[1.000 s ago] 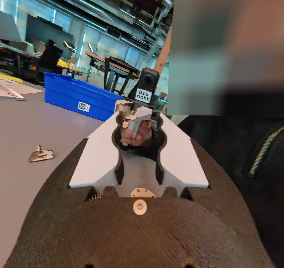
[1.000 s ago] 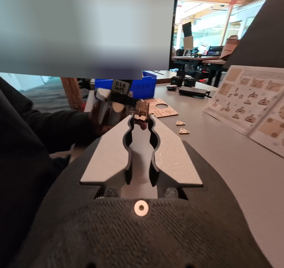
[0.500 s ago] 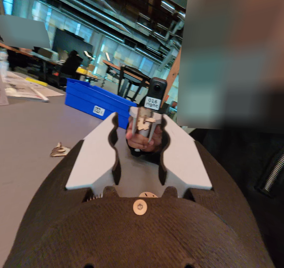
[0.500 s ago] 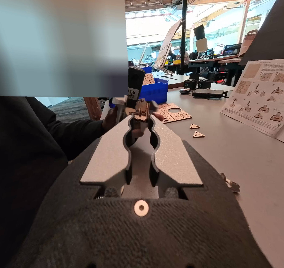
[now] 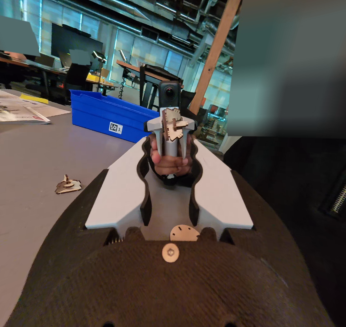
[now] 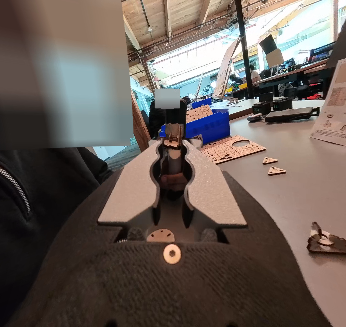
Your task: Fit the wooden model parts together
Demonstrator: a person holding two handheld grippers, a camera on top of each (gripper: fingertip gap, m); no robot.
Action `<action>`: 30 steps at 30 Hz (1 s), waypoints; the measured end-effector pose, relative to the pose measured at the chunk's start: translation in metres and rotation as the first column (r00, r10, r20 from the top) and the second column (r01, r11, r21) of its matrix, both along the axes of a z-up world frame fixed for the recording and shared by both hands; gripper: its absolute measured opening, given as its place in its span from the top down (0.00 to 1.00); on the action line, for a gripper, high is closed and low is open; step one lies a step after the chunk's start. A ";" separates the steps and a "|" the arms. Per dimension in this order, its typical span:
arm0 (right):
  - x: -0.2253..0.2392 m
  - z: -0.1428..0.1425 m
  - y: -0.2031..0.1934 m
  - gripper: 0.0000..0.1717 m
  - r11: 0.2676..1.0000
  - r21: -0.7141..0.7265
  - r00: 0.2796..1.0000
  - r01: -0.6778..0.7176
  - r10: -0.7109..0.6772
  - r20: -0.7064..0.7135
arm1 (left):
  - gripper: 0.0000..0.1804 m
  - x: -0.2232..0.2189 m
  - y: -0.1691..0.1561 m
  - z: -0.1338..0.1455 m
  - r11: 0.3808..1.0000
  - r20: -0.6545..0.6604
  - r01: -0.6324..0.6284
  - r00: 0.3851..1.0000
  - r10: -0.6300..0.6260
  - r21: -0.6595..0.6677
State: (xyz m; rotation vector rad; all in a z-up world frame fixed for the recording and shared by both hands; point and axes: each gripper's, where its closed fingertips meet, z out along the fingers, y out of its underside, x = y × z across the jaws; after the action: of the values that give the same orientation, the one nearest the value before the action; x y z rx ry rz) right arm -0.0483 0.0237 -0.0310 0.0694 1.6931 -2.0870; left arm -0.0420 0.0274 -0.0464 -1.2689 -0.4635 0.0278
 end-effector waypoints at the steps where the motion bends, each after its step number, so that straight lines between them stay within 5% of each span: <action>1: 0.001 -0.001 -0.001 0.91 1.000 0.004 1.000 0.001 -0.001 -0.009 | 0.77 0.000 0.001 0.000 1.000 -0.008 -0.003 1.000 0.003 -0.008; 6: 0.003 -0.002 -0.003 0.91 1.000 0.007 1.000 0.003 -0.003 -0.030 | 0.90 0.004 -0.003 0.006 1.000 -0.046 -0.004 0.999 0.004 0.012; 30: 0.006 0.001 -0.004 0.91 0.999 -0.028 1.000 -0.020 0.020 -0.012 | 0.90 0.007 -0.002 0.009 0.999 -0.052 0.009 0.999 -0.007 0.032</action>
State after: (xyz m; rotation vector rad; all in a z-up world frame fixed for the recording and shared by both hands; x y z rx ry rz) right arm -0.0421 0.0197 -0.0304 0.0315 1.6635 -2.1003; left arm -0.0353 0.0255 -0.0370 -1.2354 -0.4129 0.0459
